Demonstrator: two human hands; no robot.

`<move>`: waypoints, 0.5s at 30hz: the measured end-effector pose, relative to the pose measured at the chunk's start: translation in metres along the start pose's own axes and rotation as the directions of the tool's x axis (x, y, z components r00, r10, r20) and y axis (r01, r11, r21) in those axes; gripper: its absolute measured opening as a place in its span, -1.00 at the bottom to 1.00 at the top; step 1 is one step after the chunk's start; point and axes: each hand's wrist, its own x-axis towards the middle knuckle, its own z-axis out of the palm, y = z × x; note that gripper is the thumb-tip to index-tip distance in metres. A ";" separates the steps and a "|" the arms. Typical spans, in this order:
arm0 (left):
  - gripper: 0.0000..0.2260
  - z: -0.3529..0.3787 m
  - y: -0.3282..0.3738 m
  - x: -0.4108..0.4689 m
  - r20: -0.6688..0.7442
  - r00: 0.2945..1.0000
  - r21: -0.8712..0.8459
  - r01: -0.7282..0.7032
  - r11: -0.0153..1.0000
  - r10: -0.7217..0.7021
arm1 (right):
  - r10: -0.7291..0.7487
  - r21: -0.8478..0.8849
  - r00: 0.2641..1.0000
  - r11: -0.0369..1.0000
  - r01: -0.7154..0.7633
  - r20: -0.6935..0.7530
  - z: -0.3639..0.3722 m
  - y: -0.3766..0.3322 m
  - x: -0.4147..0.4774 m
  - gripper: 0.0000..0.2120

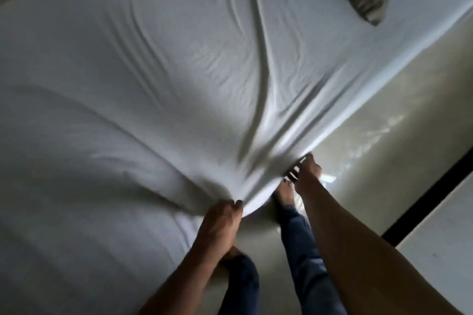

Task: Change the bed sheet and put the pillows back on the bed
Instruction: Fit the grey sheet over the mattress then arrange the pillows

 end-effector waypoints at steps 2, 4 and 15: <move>-0.68 -0.004 -0.007 0.006 0.014 0.998 -0.026 -0.065 0.998 0.065 | 0.062 0.150 0.998 0.986 -0.066 0.034 0.010 0.019 -0.009 -0.63; -0.68 -0.006 -0.012 0.010 -0.025 0.990 -0.047 -0.137 0.989 0.136 | -0.075 0.087 0.997 0.993 0.076 -0.009 0.010 0.026 -0.011 -0.63; -0.83 0.030 -0.003 0.018 -0.167 0.956 -0.059 -0.256 0.965 0.243 | -0.212 -0.281 0.976 0.940 0.192 -0.040 -0.049 0.063 0.037 -0.62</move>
